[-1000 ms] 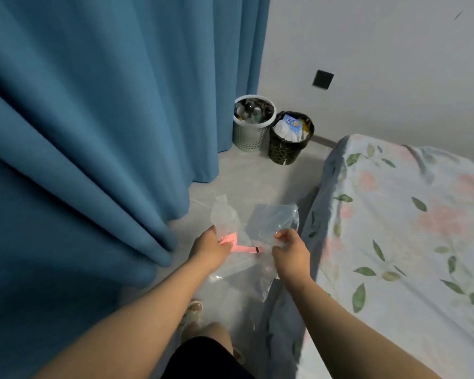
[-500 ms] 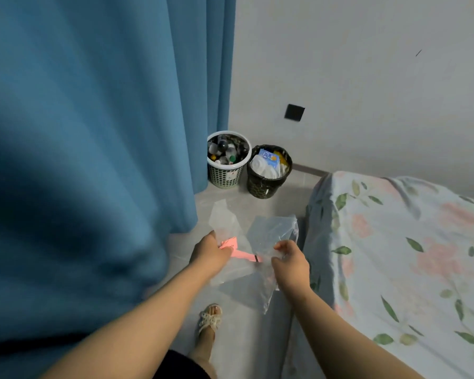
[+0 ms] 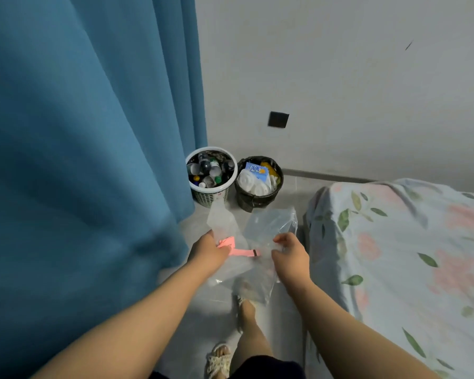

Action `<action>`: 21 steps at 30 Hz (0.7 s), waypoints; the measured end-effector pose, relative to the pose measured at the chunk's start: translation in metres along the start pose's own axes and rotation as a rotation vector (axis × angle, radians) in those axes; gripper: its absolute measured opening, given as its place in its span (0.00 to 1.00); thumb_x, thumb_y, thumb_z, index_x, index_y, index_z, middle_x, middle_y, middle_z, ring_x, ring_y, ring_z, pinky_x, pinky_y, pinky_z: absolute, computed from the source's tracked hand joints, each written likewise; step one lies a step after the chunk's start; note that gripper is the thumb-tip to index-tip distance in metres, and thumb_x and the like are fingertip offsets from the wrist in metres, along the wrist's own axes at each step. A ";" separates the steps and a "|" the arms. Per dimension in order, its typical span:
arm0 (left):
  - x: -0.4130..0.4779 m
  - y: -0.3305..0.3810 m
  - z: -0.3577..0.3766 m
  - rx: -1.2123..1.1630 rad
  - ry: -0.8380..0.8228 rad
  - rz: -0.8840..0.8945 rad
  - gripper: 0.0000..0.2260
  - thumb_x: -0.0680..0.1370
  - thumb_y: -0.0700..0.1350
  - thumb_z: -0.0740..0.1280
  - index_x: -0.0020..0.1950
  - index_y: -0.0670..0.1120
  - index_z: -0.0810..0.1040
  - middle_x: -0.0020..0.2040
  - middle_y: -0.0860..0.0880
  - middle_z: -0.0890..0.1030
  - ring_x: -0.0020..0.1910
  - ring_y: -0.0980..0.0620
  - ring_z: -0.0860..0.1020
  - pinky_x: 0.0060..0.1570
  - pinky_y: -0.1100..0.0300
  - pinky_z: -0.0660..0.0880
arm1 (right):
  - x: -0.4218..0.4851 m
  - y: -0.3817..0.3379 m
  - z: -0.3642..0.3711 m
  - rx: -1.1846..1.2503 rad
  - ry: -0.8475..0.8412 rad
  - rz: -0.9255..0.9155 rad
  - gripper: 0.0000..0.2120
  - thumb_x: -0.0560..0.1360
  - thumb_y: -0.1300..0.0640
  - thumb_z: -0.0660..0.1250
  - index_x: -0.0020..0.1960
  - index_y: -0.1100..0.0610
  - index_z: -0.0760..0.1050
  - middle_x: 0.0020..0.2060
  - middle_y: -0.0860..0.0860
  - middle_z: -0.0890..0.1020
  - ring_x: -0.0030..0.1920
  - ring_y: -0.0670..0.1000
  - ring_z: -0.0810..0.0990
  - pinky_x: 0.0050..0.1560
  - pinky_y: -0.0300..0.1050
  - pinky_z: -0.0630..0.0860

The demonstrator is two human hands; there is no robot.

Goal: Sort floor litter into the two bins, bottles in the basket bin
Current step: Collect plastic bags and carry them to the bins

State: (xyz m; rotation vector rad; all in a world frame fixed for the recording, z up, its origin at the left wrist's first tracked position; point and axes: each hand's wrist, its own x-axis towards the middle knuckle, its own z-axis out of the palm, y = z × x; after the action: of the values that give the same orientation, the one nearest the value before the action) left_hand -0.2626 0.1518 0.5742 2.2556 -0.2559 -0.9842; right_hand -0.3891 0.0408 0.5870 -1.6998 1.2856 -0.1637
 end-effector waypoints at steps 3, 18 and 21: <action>0.034 0.027 -0.006 0.027 0.011 -0.006 0.09 0.75 0.42 0.64 0.55 0.47 0.72 0.48 0.48 0.75 0.45 0.47 0.73 0.43 0.61 0.68 | 0.044 -0.017 0.000 0.028 -0.002 0.010 0.12 0.72 0.68 0.59 0.49 0.54 0.72 0.52 0.51 0.77 0.49 0.54 0.76 0.40 0.41 0.70; 0.218 0.158 -0.030 -0.038 -0.043 -0.078 0.10 0.74 0.41 0.65 0.55 0.43 0.76 0.49 0.43 0.80 0.47 0.43 0.79 0.48 0.55 0.75 | 0.248 -0.113 0.002 0.008 -0.011 0.069 0.14 0.72 0.69 0.58 0.53 0.56 0.73 0.50 0.48 0.75 0.52 0.51 0.75 0.47 0.38 0.70; 0.255 0.172 -0.040 0.010 -0.059 -0.053 0.12 0.74 0.41 0.65 0.58 0.43 0.76 0.53 0.42 0.81 0.51 0.42 0.78 0.49 0.56 0.75 | 0.280 -0.129 0.012 -0.003 -0.001 0.097 0.15 0.73 0.69 0.58 0.56 0.57 0.74 0.50 0.49 0.75 0.49 0.49 0.73 0.42 0.36 0.67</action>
State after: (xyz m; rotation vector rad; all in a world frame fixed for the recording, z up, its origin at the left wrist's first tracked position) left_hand -0.0429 -0.0665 0.5555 2.2555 -0.2279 -1.0803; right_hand -0.1734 -0.1782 0.5604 -1.6357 1.3650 -0.1031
